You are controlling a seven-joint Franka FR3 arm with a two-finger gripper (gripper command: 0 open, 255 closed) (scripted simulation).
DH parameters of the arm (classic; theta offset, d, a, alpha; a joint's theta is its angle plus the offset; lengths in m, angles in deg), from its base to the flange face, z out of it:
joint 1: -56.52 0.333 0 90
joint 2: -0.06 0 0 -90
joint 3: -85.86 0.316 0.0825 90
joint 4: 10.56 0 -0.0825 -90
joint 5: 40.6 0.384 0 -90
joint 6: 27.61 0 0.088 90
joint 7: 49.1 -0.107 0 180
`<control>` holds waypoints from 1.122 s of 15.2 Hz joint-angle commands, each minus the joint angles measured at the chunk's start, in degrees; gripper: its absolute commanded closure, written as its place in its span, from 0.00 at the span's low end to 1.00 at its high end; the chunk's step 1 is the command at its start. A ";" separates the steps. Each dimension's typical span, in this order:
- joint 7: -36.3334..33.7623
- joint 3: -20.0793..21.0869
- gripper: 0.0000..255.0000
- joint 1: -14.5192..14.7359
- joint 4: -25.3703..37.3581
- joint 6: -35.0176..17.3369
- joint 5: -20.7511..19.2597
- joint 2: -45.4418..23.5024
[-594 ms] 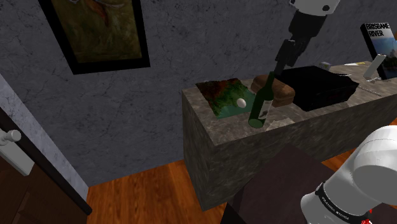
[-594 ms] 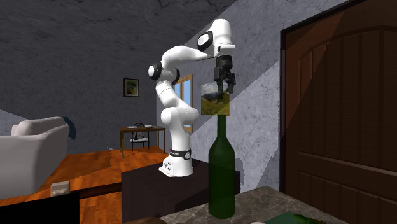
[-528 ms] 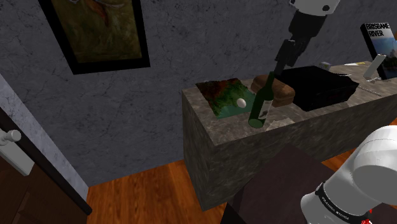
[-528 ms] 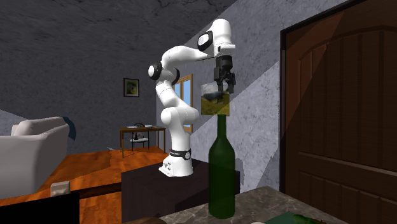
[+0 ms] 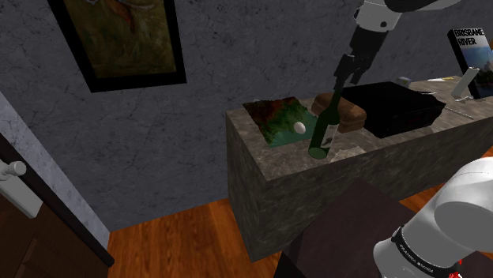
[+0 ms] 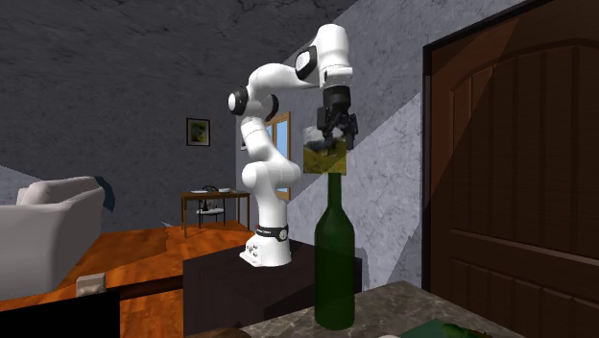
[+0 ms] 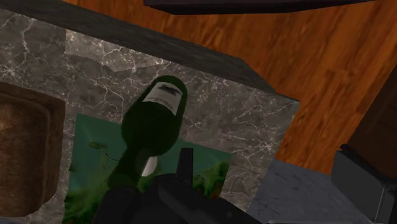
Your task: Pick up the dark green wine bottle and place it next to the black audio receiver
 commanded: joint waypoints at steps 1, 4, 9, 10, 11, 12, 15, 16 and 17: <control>0.41 -1.47 0.00 -0.80 0.73 -2.26 -0.33 -2.98; 1.52 -4.05 0.00 -2.01 2.22 -5.32 -0.63 -7.59; 3.68 -8.28 0.00 -3.75 5.75 -9.83 -0.11 -15.81; 4.17 -9.11 0.00 -4.06 6.60 -10.63 0.17 -17.53; 4.22 -9.18 0.00 -4.10 6.68 -10.71 0.20 -17.69; 4.24 -9.23 0.00 -4.10 6.09 -11.49 0.22 -17.89; 4.32 -9.39 0.00 -4.09 4.37 -13.86 0.29 -18.54; 4.36 -9.45 0.00 -4.09 3.82 -14.65 0.32 -18.79; 4.39 -9.51 0.00 -4.08 3.28 -15.44 0.35 -19.04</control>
